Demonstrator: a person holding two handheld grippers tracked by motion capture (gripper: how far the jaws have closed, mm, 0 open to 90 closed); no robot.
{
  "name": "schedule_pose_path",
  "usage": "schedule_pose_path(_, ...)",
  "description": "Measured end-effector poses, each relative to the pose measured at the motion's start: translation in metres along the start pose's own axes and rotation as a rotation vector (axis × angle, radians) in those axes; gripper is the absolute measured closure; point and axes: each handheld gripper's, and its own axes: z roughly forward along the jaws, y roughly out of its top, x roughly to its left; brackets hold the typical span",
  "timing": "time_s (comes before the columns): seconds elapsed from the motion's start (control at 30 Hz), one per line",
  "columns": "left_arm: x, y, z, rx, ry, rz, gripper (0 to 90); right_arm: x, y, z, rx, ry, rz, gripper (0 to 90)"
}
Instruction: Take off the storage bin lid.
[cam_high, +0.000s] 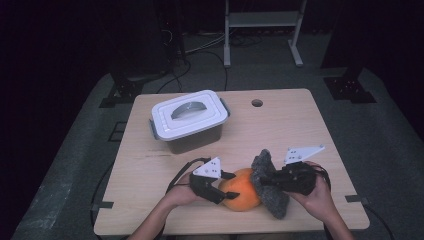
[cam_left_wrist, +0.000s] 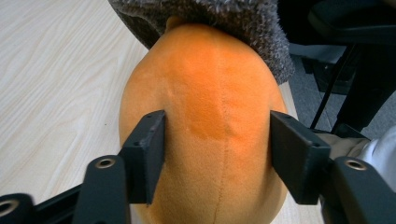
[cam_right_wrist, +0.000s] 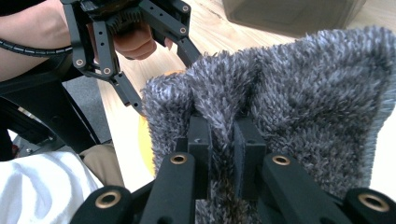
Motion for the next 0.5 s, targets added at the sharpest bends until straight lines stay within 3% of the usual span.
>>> schedule_pose_path(0.13,0.001,0.002,0.0,0.008,0.025,-0.018,17.4,-0.004,-0.005,-0.001,0.007,0.005,0.016,79.1)
schedule_pose_path(0.17,0.001,0.002,0.0,0.008,0.025,-0.018,14.3,-0.004,-0.005,-0.001,0.007,0.005,0.016,79.1)
schedule_pose_path(0.2,0.004,-0.001,0.004,0.02,0.011,-0.044,13.4,-0.007,-0.009,-0.003,0.011,0.009,0.026,79.2)
schedule_pose_path(0.27,0.003,-0.004,0.006,0.011,0.002,-0.048,18.8,-0.009,-0.011,-0.004,0.013,0.014,0.034,79.2)
schedule_pose_path(0.37,0.002,-0.002,0.002,-0.013,0.015,-0.023,37.2,-0.014,-0.015,-0.006,0.011,0.017,0.053,79.2)
schedule_pose_path(0.5,0.004,-0.001,-0.003,-0.03,0.019,-0.028,44.3,-0.021,-0.019,-0.009,0.009,0.007,0.071,79.2)
